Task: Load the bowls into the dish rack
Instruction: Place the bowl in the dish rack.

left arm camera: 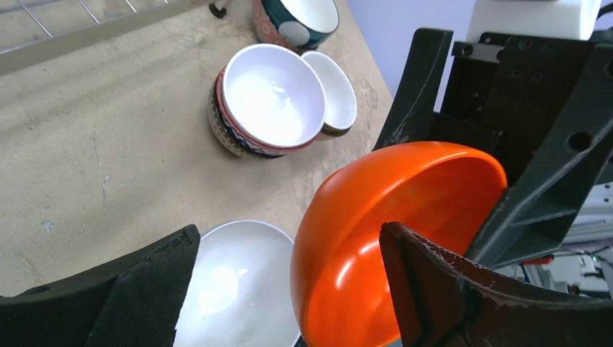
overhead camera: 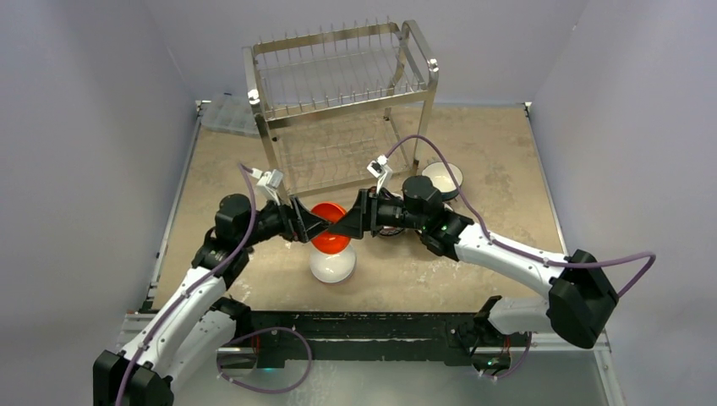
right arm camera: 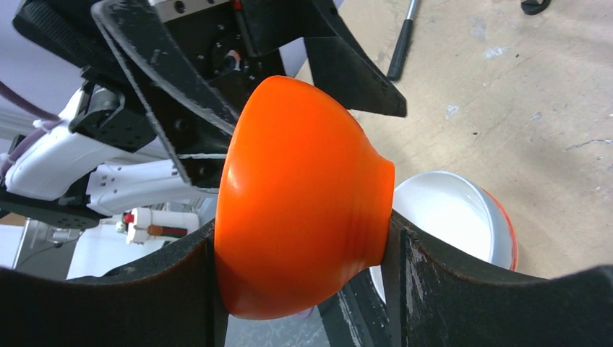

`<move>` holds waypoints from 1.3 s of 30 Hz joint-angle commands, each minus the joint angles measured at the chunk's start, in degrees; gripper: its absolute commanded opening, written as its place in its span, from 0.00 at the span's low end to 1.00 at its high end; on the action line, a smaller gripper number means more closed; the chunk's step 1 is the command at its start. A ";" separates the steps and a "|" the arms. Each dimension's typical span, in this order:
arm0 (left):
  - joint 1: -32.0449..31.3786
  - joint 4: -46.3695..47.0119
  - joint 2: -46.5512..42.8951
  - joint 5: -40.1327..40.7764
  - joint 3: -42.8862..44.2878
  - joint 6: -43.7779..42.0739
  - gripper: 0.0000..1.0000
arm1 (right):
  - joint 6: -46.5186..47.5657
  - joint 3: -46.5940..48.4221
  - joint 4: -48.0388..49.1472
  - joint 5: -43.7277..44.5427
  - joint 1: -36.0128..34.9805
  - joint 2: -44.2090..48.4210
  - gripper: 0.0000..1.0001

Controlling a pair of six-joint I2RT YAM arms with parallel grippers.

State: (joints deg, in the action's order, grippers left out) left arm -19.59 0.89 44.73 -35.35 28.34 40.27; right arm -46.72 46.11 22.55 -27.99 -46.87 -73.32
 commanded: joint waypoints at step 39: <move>20.91 -31.41 4.53 30.60 17.63 -15.39 0.99 | 8.35 25.23 1.94 8.55 7.74 -28.19 0.00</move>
State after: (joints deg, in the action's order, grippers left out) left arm -6.79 -33.69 47.53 5.02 45.28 27.75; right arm -36.03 67.29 16.80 -16.49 -40.47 -100.62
